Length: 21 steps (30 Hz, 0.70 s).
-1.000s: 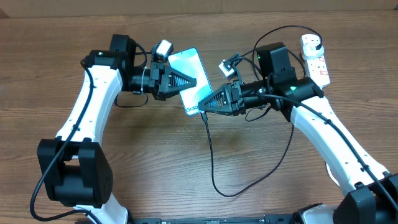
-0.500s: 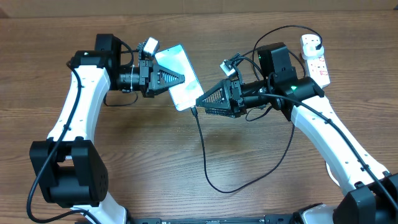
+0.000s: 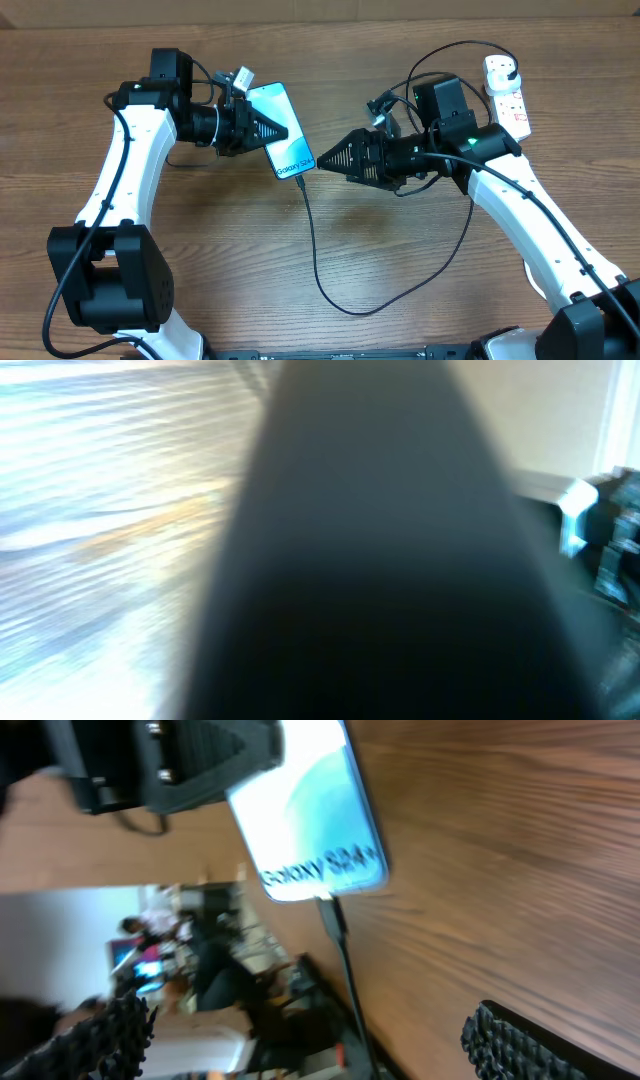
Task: Plug charger to phone and switch on socket
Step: 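Lower the phone with the plugged cable onto the table with both grippers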
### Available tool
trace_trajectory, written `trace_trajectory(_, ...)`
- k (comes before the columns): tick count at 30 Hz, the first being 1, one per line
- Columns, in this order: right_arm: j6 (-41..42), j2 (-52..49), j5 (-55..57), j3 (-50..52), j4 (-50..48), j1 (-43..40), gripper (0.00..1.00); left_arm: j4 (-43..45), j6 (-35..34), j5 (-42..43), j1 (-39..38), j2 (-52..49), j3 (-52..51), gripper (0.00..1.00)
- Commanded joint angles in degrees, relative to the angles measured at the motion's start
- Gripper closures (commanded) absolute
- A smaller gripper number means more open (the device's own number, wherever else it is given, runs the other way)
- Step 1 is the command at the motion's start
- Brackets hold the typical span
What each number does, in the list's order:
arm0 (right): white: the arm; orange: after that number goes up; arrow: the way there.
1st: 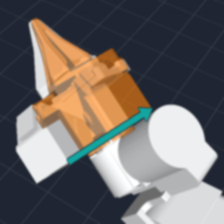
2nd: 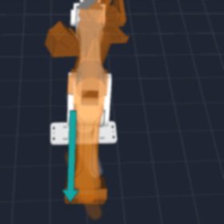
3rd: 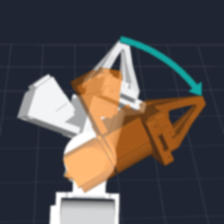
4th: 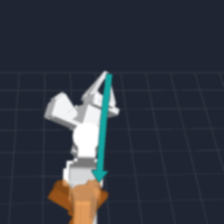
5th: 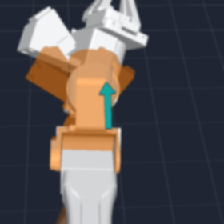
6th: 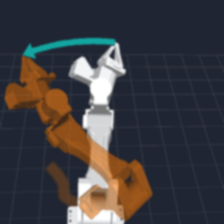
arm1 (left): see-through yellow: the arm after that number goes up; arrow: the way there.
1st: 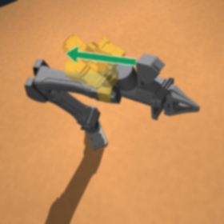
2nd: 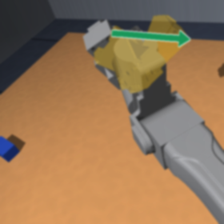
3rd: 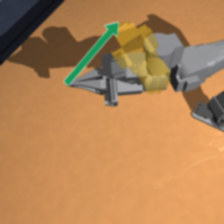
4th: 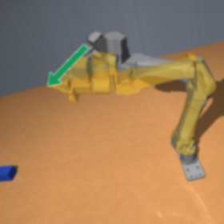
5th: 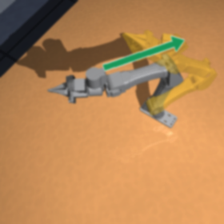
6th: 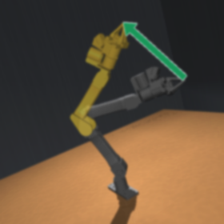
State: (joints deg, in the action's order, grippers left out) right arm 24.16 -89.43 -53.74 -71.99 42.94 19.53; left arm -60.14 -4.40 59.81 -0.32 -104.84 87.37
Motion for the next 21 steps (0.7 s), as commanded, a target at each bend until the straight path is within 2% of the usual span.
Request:
trace_trajectory(1, -0.37, -0.17, 9.07, -0.98, 1.09, -0.11, 0.00, 2.08, -6.47, -12.70, 0.24, 1.75, 0.31, 0.96)
trace_trajectory(4, -0.35, -0.17, 10.86, -0.98, 1.51, -0.11, 0.00, 4.70, -11.10, -17.59, 0.24, 1.42, 0.20, 0.96)
trace_trajectory(10, -0.37, -0.17, 11.56, -0.98, 1.57, -0.11, 0.00, 9.94, -13.66, -21.97, -1.25, -0.33, 0.07, 0.96)
trace_trajectory(16, -0.35, -0.17, 11.72, -0.98, 1.64, -0.11, 0.00, 13.66, -16.96, -18.95, -4.09, -4.39, 0.07, 0.96)
trace_trajectory(21, -0.37, -0.17, 11.72, -0.98, 2.36, -0.11, 0.00, 19.74, -17.20, -9.81, -7.26, -9.60, 0.09, 0.96)
